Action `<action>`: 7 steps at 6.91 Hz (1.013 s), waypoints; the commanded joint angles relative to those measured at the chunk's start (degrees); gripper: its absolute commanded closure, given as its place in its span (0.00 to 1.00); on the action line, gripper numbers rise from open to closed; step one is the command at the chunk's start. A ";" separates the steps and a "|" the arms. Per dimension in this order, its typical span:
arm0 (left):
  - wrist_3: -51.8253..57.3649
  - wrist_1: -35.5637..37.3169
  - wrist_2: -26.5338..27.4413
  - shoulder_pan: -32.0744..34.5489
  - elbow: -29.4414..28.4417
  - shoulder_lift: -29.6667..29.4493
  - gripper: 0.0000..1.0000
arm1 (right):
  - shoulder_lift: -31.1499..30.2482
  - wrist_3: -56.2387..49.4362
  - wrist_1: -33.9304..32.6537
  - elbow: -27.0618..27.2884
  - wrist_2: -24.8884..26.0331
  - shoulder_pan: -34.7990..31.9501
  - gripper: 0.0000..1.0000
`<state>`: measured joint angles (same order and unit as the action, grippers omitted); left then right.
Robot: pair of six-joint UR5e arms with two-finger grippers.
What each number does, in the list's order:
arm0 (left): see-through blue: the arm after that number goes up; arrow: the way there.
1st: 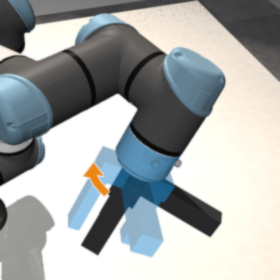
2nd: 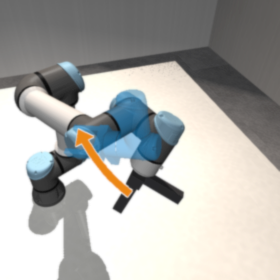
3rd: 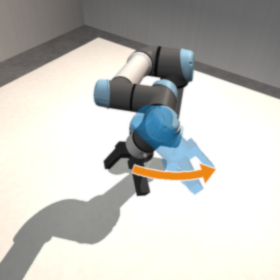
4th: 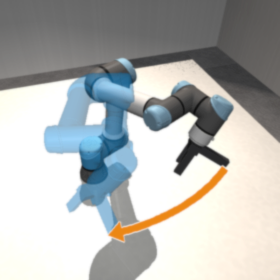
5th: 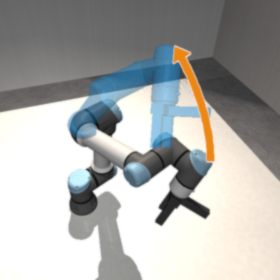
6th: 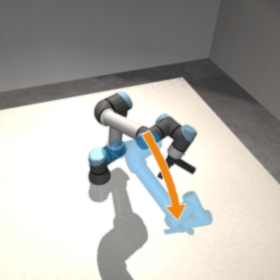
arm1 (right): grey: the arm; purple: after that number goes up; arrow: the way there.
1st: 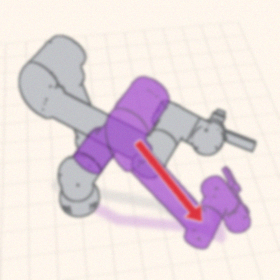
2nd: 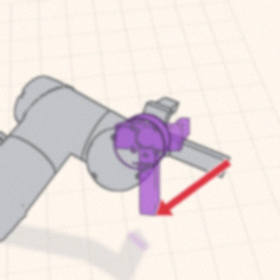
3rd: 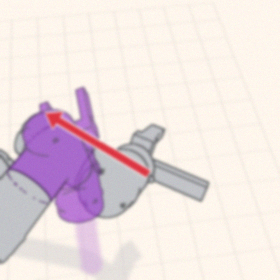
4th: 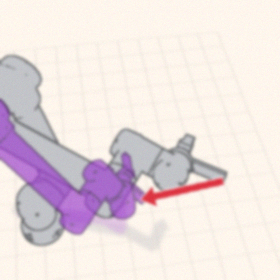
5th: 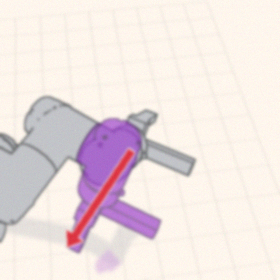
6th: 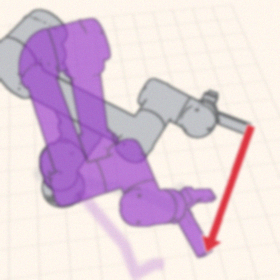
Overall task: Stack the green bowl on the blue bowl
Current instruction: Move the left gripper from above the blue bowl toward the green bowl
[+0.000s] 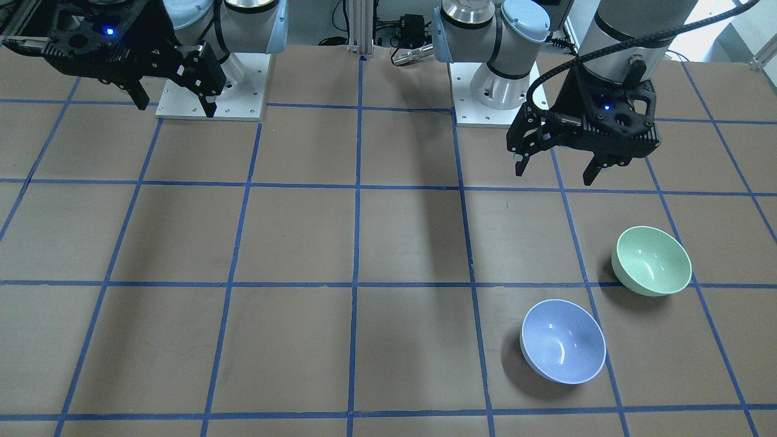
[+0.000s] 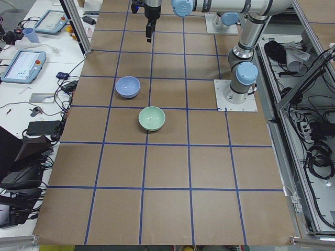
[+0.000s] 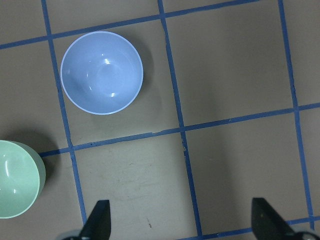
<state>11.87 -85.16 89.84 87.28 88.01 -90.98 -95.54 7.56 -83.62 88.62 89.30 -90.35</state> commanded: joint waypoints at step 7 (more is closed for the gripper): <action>-0.88 -0.80 -0.02 -0.09 0.15 0.36 0.00 | 0.00 0.00 -0.05 -0.03 0.00 0.00 0.00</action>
<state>11.11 -85.81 89.81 87.25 88.14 -90.72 -95.54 7.56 -83.60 88.65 89.30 -90.35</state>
